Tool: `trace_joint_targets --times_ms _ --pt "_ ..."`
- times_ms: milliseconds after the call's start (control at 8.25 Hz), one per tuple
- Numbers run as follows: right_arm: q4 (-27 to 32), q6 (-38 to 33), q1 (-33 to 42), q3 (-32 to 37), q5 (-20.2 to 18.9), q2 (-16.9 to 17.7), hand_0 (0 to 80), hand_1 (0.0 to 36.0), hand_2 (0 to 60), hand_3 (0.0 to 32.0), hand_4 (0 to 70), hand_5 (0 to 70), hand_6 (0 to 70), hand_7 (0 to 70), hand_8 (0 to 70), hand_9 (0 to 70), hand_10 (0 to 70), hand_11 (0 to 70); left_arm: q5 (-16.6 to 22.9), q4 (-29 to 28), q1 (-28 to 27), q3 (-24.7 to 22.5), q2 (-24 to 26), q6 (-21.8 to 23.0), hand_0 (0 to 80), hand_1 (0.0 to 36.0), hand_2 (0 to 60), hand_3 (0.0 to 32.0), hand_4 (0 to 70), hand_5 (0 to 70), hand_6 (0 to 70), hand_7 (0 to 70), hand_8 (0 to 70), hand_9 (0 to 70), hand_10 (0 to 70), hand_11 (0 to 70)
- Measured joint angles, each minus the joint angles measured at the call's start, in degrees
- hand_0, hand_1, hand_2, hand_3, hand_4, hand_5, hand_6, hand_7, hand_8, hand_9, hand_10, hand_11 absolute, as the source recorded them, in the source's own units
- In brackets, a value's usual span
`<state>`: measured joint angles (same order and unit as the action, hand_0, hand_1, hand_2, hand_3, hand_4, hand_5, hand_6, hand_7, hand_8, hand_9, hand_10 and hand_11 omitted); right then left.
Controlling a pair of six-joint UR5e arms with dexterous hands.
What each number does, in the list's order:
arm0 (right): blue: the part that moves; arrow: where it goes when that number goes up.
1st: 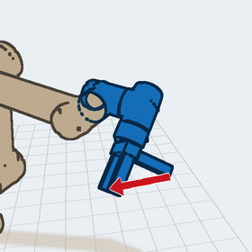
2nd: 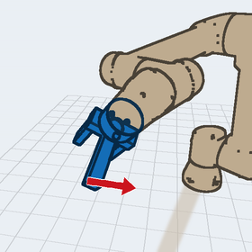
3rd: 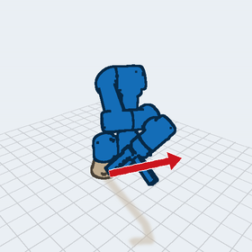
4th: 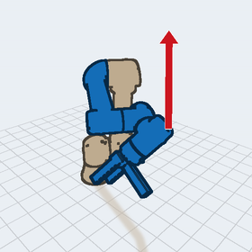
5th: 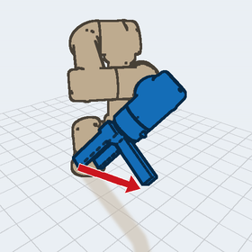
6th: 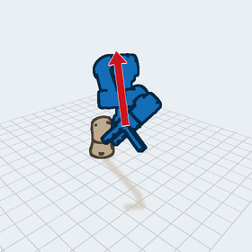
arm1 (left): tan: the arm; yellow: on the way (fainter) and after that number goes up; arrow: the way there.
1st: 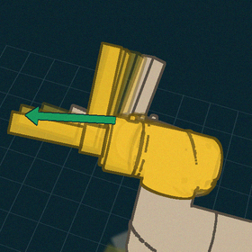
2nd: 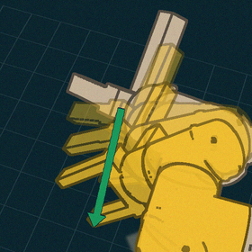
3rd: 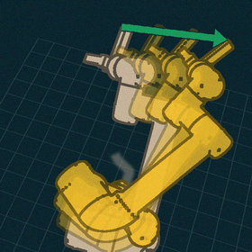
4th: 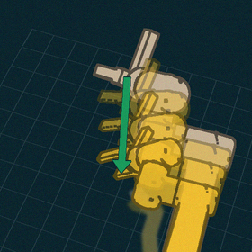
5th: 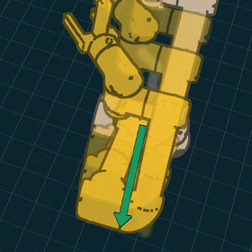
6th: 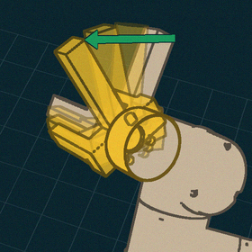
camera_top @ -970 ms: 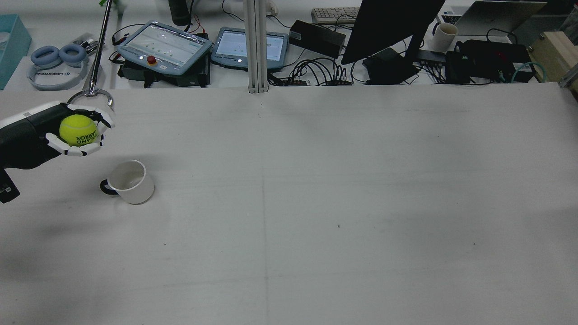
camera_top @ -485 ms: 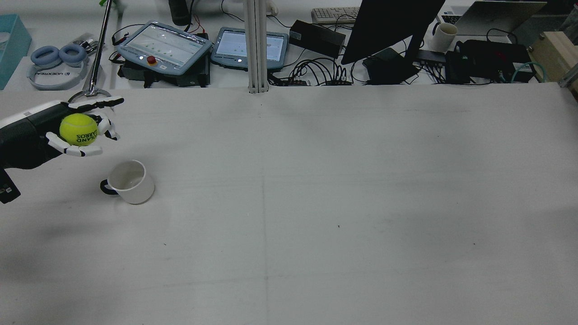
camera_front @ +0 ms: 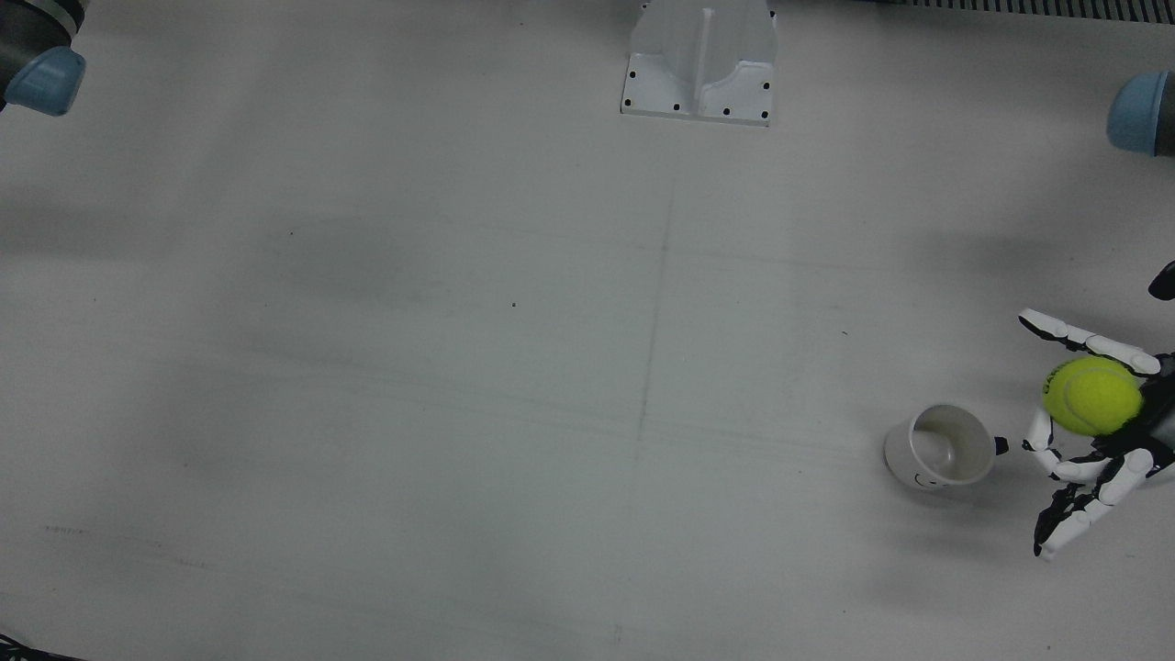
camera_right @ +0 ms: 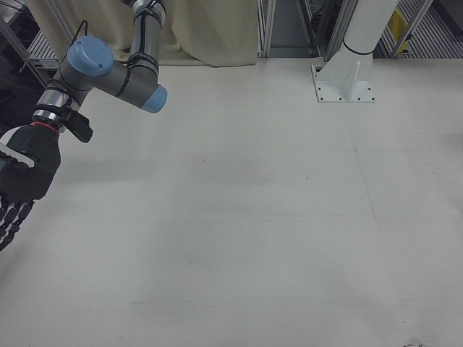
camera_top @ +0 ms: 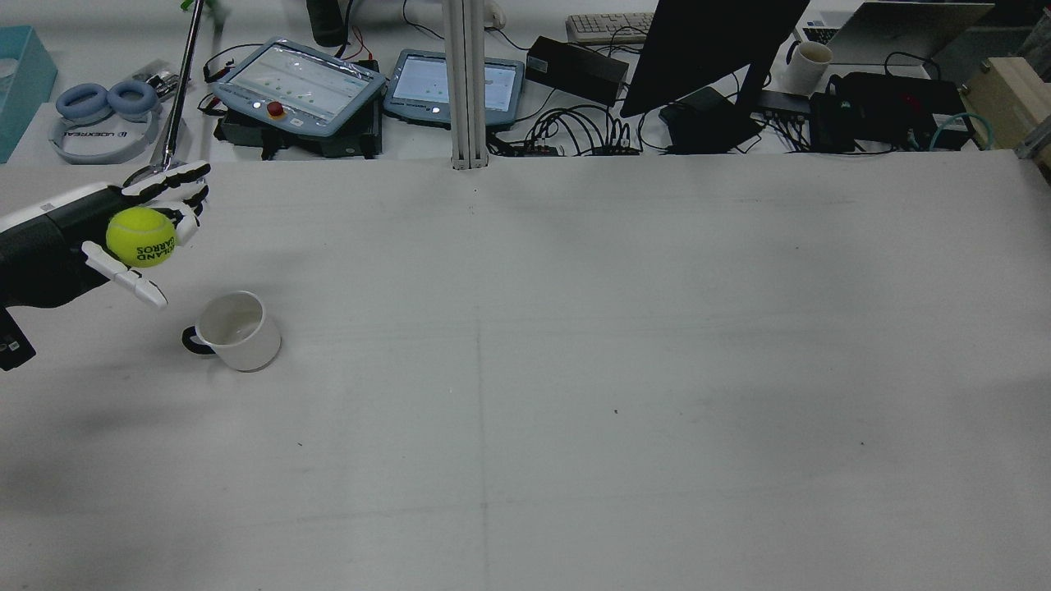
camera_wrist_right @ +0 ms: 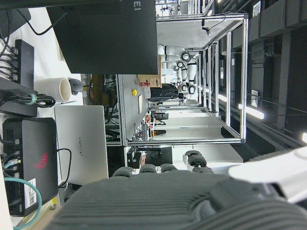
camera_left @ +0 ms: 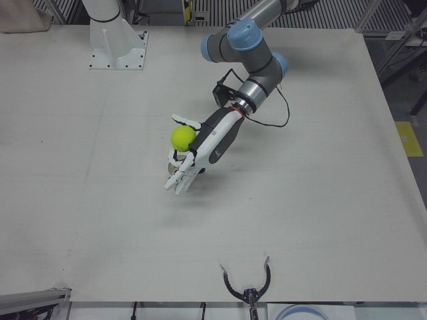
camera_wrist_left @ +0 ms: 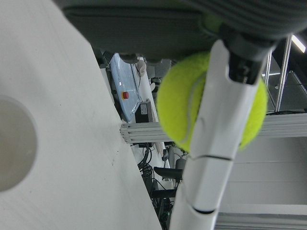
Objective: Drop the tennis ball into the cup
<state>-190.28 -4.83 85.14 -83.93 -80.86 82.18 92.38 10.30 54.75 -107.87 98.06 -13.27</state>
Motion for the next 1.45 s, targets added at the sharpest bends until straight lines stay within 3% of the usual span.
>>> trace_joint_targets --times_ms 485,727,1091,1212,1333,1455 --pt "0.00 0.00 0.02 0.00 0.00 0.00 0.0 0.0 0.0 0.0 0.0 0.0 0.0 0.0 0.0 0.0 0.0 0.0 -0.07 -0.13 -0.03 -0.05 -0.04 0.00 80.0 36.0 1.2 0.0 0.0 8.2 0.4 11.2 0.0 0.8 0.0 0.0" --pt "0.00 0.00 0.02 0.00 0.00 0.00 0.0 0.0 0.0 0.0 0.0 0.0 0.0 0.0 0.0 0.0 0.0 0.0 -0.06 -0.18 -0.02 -0.06 -0.04 0.00 80.0 36.0 11.8 0.0 0.0 8.0 0.8 13.9 0.0 1.3 0.0 0.0" --pt "0.00 0.00 0.01 0.00 0.00 0.00 0.0 0.0 0.0 0.0 0.0 0.0 0.0 0.0 0.0 0.0 0.0 0.0 0.11 2.99 1.27 -4.39 0.65 0.10 78.4 36.0 14.8 0.0 0.0 6.9 0.5 18.2 0.0 2.2 0.0 0.0" --pt "0.00 0.00 0.00 0.00 0.00 0.00 0.0 0.0 0.0 0.0 0.0 0.0 0.0 0.0 0.0 0.0 0.0 0.0 0.23 4.74 3.08 -5.18 2.56 -0.33 75.9 36.0 13.7 0.0 0.0 6.9 0.9 16.9 0.0 1.9 0.0 0.0" --pt "0.00 0.00 0.00 0.00 0.00 0.00 0.0 0.0 0.0 0.0 0.0 0.0 0.0 0.0 0.0 0.0 0.0 0.0 0.42 5.94 6.28 -3.80 5.86 -0.95 79.7 36.0 11.4 0.0 0.0 7.3 0.9 16.8 0.0 1.9 0.0 0.0" --pt "0.00 0.00 0.01 0.00 0.00 0.00 0.0 0.0 0.0 0.0 0.0 0.0 0.0 0.0 0.0 0.0 0.0 0.0 0.61 6.51 11.02 0.31 10.51 -1.45 80.0 36.0 8.6 0.0 0.0 7.5 0.0 17.3 0.0 2.0 0.0 0.0"
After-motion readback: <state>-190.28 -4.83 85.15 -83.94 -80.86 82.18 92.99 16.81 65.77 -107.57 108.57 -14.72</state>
